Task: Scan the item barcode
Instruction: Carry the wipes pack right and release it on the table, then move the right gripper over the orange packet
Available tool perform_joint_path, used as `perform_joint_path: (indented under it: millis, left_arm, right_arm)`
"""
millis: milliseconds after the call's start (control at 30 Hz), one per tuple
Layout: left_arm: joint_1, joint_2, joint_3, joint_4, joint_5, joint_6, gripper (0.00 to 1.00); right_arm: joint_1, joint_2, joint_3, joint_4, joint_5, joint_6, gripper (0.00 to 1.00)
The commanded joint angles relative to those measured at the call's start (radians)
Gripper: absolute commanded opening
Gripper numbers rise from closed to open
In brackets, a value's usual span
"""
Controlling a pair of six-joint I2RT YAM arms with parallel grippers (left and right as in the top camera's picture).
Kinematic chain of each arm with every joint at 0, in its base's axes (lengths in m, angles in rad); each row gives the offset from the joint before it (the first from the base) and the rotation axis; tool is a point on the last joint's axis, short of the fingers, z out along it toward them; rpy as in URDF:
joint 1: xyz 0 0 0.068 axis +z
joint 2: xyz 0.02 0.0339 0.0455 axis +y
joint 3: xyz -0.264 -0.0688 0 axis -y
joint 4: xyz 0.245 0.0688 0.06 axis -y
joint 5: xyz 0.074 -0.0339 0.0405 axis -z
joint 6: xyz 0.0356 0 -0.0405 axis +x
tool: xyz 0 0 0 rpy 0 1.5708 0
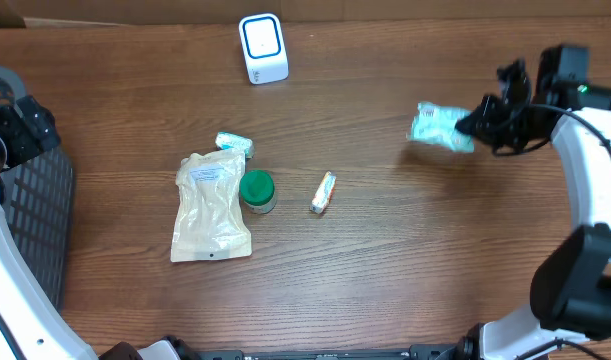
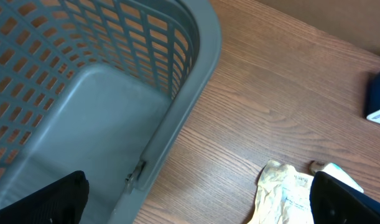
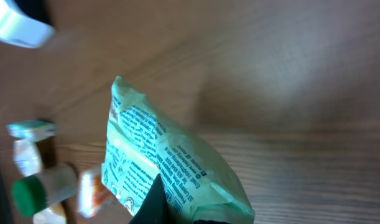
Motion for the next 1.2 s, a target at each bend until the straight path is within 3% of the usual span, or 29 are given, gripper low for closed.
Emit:
perform_joint_path:
  millis: [0,300,367,467,533,633,733,833,967,1167]
  left_arm:
    - [0.0,-0.008,0.021,0.004,-0.006,0.012,1.0]
    - [0.0,-0.008,0.021,0.004,-0.006,0.012,0.99]
    - [0.0,-0.008,0.021,0.004,-0.006,0.012,1.0]
    - [0.0,-0.008,0.021,0.004,-0.006,0.012,1.0]
    - [0.0,-0.008,0.021,0.004,-0.006,0.012,1.0]
    - [0.0,-0.008,0.021,0.004,-0.006,0.012,1.0]
    - [0.0,-0.008,0.021,0.004,-0.006,0.012,1.0]
    - [0.0,-0.008,0.021,0.004,-0.006,0.012,0.99]
    - [0.0,-0.008,0.021,0.004,-0.006,0.012,1.0]
    - [0.0,-0.008,0.021,0.004,-0.006,0.012,1.0]
  right_arm:
    - [-0.024,0.019,-0.088,0.053,-0.018,0.018,0.04]
    - [-0.091,0.04,-0.216,0.129,0.021,0.025,0.06]
    - [-0.093,0.04,-0.216,0.121,0.024,0.025,0.17]
    - [-0.093,0.04,-0.216,0.109,0.023,0.025,0.46]
    - [-0.093,0.04,-0.214,0.097,0.023,0.025,0.57]
    - [-0.093,0.04,-0.18,0.051,0.024,0.047,0.84]
    - [-0.092,0.04,-0.085,-0.049,0.023,0.069,0.88]
    - [-0.072,0.04,0.045,-0.175,0.023,0.069,1.0]
    - [0.006,0.039,0.162,-0.259,0.014,0.07,1.0]
    - [0.2,0.041,0.141,-0.188,-0.075,0.07,1.0]
